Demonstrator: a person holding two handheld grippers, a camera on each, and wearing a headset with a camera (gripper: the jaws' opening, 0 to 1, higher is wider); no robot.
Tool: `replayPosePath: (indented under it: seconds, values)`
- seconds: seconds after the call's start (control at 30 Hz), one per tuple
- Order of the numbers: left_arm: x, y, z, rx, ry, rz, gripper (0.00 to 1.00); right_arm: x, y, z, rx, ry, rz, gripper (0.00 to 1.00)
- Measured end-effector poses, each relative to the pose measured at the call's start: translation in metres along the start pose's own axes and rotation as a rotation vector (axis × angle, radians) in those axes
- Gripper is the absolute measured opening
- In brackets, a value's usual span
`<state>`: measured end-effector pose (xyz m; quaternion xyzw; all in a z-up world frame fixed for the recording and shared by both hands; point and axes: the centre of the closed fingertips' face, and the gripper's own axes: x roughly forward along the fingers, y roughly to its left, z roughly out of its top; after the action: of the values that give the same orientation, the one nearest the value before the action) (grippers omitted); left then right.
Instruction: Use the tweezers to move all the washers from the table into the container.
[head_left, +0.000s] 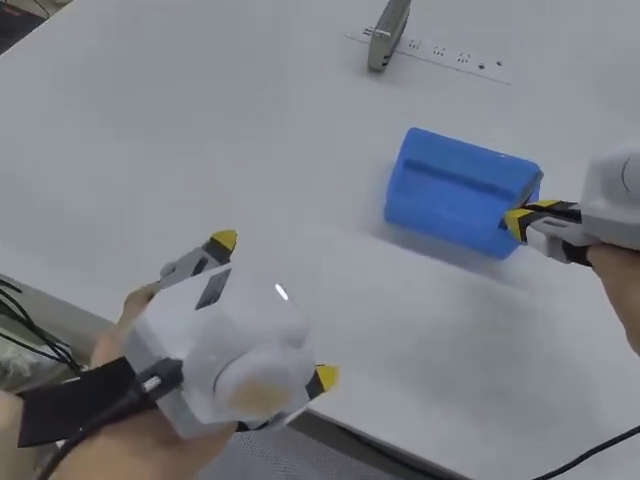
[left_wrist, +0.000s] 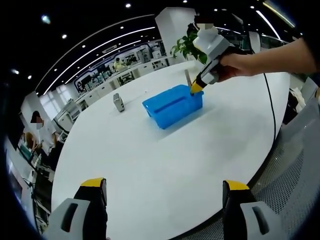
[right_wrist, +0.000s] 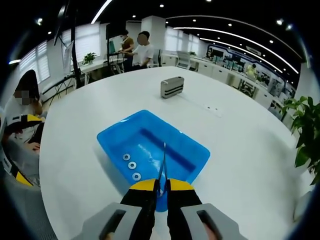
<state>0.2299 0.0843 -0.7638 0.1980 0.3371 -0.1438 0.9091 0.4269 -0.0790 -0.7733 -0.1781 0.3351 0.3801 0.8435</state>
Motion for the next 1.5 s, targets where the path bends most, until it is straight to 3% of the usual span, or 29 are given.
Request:
replayPosePath:
  seconds: [0.23, 0.43, 0.67, 0.8, 0.87, 0.97, 1.07, 1.13, 1.23, 1.3, 1.37, 1.5]
  values:
    - [-0.003, 0.007, 0.006, -0.034, -0.039, 0.022, 0.99, -0.012, -0.003, 0.013, 0.024, -0.043, -0.015, 0.03]
    - [-0.005, 0.007, 0.008, -0.029, -0.054, 0.026, 0.99, -0.040, -0.003, 0.045, 0.028, -0.145, -0.036, 0.03]
    - [-0.007, 0.009, 0.011, -0.032, -0.067, 0.035, 0.98, -0.077, 0.018, 0.071, -0.018, -0.218, -0.005, 0.03]
    - [-0.008, 0.010, 0.012, -0.037, -0.079, 0.040, 0.99, -0.091, 0.035, 0.071, -0.026, -0.215, 0.040, 0.03]
    - [-0.008, 0.010, 0.013, -0.039, -0.083, 0.042, 0.99, -0.095, 0.047, 0.065, -0.042, -0.184, 0.084, 0.03]
    - [-0.009, 0.012, 0.013, -0.041, -0.084, 0.050, 0.98, -0.100, 0.064, 0.050, -0.140, -0.127, 0.102, 0.03]
    - [-0.009, 0.013, 0.014, -0.042, -0.090, 0.056, 0.98, -0.101, 0.078, 0.034, -0.186, -0.070, 0.117, 0.03]
    - [-0.010, 0.013, 0.014, -0.043, -0.094, 0.058, 0.98, -0.099, 0.090, 0.024, -0.218, -0.035, 0.153, 0.03]
    - [-0.011, 0.015, 0.016, -0.051, -0.103, 0.066, 0.98, -0.094, 0.109, -0.003, -0.332, 0.070, 0.204, 0.03]
    - [-0.011, 0.016, 0.016, -0.056, -0.105, 0.066, 0.98, -0.090, 0.115, -0.018, -0.425, 0.137, 0.205, 0.03]
    - [-0.011, 0.016, 0.016, -0.057, -0.108, 0.068, 0.98, -0.084, 0.121, -0.028, -0.505, 0.165, 0.219, 0.03]
    - [-0.012, 0.018, 0.016, -0.059, -0.106, 0.074, 0.97, -0.073, 0.130, -0.042, -0.569, 0.205, 0.247, 0.03]
